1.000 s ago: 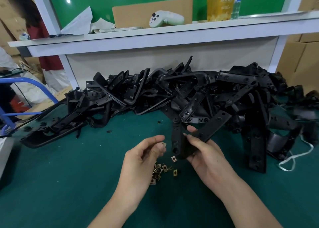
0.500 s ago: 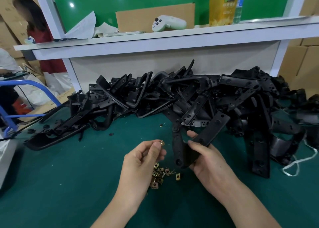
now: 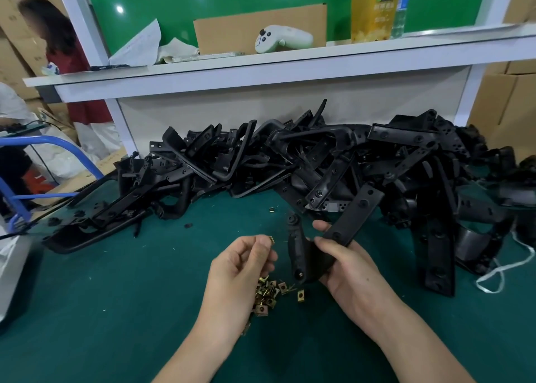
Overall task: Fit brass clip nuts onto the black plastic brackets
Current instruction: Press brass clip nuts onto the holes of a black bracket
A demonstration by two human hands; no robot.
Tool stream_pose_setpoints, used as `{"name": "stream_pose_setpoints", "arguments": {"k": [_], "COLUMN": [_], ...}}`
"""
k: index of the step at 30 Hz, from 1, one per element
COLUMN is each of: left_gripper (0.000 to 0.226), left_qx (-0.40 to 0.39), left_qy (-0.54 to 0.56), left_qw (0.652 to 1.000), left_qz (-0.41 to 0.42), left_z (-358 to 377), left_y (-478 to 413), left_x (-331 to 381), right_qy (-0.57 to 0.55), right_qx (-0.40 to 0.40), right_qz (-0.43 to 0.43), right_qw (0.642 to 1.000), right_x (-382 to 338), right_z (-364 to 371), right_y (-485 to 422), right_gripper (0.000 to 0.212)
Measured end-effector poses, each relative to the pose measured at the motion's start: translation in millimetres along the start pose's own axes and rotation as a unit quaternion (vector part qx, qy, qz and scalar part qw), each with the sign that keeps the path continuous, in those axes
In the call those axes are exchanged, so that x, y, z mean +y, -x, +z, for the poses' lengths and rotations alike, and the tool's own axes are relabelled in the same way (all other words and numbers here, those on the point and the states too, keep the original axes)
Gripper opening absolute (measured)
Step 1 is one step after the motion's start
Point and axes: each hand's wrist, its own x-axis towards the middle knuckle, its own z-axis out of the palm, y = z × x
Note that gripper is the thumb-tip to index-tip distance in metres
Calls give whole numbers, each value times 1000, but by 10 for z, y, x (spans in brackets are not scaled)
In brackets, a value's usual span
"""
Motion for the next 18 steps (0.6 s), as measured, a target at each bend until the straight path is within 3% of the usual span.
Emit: {"name": "stream_pose_setpoints", "arguments": {"k": [8, 18], "left_gripper": [6, 18], "left_qx": [3, 4], "left_qy": [23, 11], "left_qw": [1000, 1000], "left_qz": [0, 7], "left_z": [-2, 0], "left_y": [-22, -34], "left_x": [0, -16], "right_qy": [2, 2], "right_qx": [4, 9], "right_qz": [3, 3], "right_qw": [1000, 1000], "right_x": [-9, 3], "right_z": [10, -1], "right_y": [3, -19], "right_gripper": [28, 28]}}
